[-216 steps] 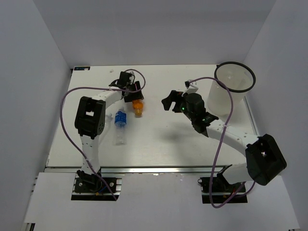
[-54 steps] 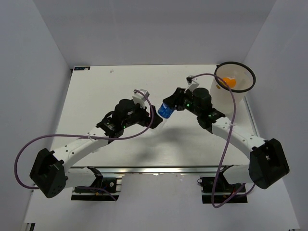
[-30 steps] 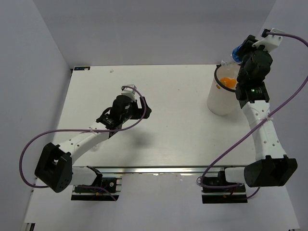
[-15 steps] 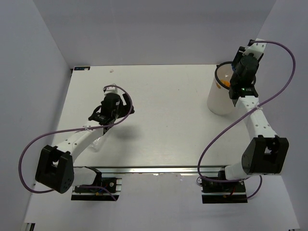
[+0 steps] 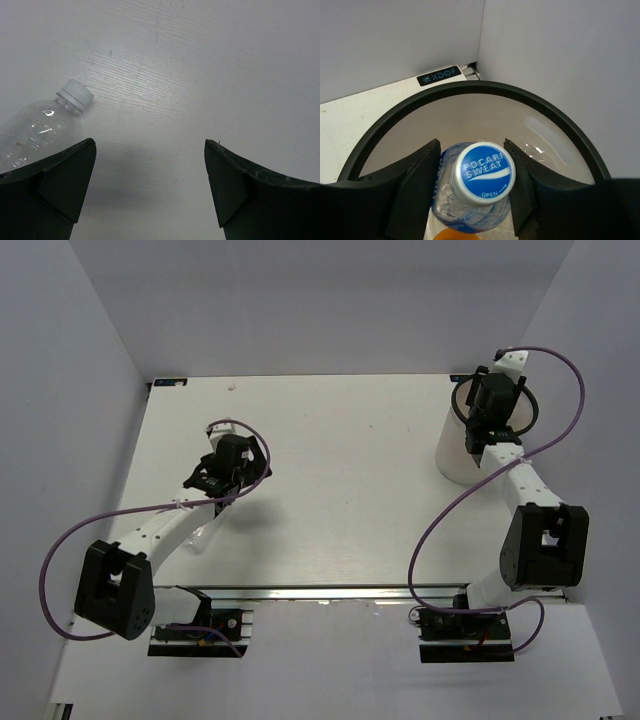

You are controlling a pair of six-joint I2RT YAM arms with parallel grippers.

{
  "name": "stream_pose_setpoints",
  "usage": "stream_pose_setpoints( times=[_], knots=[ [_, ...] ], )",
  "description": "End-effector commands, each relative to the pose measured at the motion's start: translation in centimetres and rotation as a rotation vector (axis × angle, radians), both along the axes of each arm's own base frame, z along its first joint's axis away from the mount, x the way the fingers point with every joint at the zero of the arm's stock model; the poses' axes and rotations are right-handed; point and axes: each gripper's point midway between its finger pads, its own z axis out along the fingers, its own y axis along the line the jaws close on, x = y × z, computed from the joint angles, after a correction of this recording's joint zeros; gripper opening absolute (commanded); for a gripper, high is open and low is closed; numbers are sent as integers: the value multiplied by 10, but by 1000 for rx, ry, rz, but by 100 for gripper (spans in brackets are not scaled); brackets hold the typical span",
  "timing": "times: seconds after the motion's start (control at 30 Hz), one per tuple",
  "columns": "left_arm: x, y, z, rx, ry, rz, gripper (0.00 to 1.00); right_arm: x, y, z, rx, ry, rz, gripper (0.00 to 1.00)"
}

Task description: Put the plastic bottles in the bin

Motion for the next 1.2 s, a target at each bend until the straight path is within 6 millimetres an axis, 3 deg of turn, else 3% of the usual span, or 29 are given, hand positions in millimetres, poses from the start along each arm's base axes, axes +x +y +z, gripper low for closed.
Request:
stream_pose_setpoints(
  times=[0.0,0.07,0.2,0.23,0.33,0.4,0.57,0.7,0.9,1.03,1.17],
  knots=[
    [5,7,24,-16,-55,51,98,-5,-4,28,17,-51,-16,60],
    [5,10,26,-10,-56,62,98,-3,-3,36,39,-54,-14,78],
    [6,17,33,-1,-64,112,98,0,4,69,46,-87,27,88],
    [6,19,34,3,-64,124,98,0,5,91,48,-124,32,89],
    [7,24,40,11,-73,152,98,-7,6,116,53,-146,43,89],
    [6,38,42,33,-78,210,98,-18,11,141,67,-190,72,89],
    [-2,89,38,82,-39,414,98,-45,35,166,139,-261,203,89],
    [-12,114,26,61,-16,528,98,-67,67,162,223,-254,347,89],
    [-14,96,6,8,-13,396,98,-75,92,146,300,-243,426,89],
    [-31,110,-13,59,61,478,98,-77,98,123,335,-212,436,89],
    [-42,113,-36,86,121,486,98,-79,110,112,362,-183,495,89]
  ],
)
